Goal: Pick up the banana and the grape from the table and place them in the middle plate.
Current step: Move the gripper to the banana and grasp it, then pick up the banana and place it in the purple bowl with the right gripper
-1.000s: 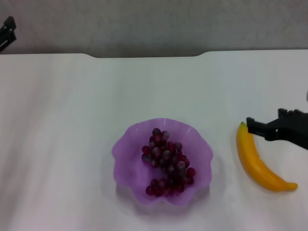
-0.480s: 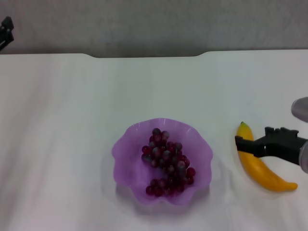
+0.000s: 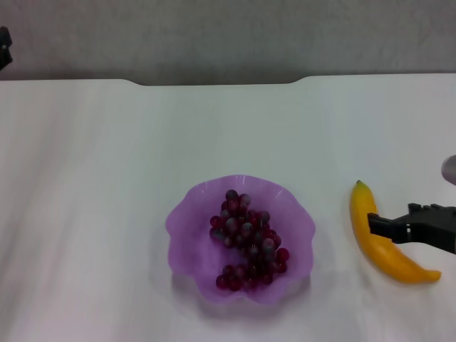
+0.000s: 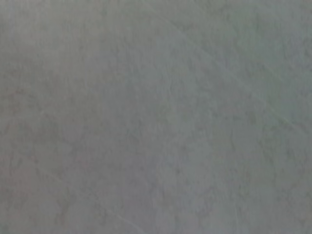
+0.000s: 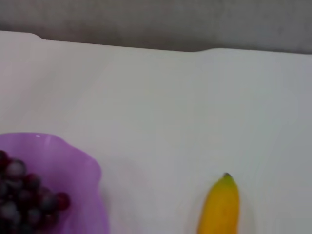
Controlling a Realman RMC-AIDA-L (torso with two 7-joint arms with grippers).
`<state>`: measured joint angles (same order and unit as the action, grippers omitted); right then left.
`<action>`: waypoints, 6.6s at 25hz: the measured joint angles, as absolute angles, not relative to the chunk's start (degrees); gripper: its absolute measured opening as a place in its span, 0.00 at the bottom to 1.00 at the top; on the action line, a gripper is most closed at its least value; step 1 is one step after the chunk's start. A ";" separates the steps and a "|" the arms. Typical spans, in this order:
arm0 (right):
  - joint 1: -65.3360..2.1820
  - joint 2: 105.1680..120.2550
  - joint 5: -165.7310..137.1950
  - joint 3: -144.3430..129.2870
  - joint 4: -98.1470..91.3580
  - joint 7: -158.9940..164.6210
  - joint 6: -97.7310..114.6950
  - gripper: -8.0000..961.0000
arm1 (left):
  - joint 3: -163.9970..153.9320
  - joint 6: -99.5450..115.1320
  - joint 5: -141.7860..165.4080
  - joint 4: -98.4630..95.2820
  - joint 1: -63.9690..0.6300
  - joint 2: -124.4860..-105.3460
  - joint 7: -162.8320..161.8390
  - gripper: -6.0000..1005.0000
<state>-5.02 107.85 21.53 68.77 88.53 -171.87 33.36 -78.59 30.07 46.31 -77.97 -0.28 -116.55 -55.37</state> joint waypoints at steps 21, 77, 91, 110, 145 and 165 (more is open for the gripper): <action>-10.13 111.11 16.50 71.98 77.60 -171.82 34.00 0.92 | -79.01 29.97 46.39 -77.95 -0.62 -116.54 -55.67 0.88; -20.39 113.59 16.52 69.18 59.15 -171.83 27.20 0.91 | -79.72 30.06 46.41 -79.52 -0.09 -116.54 -56.16 0.88; -20.99 114.22 16.52 69.70 57.84 -171.68 25.21 0.61 | -79.92 30.06 46.41 -81.06 1.01 -116.54 -56.16 0.88; -19.49 114.34 13.04 66.96 59.24 -171.76 22.64 0.54 | -80.42 30.06 46.49 -81.85 1.66 -116.54 -56.16 0.88; -7.23 108.98 2.40 63.05 94.55 -171.89 32.21 0.56 | -80.42 29.97 46.49 -82.35 2.47 -116.51 -56.16 0.88; -14.36 104.75 3.08 52.93 98.26 -171.92 31.81 0.57 | -80.42 29.97 46.49 -82.45 2.64 -116.45 -56.16 0.88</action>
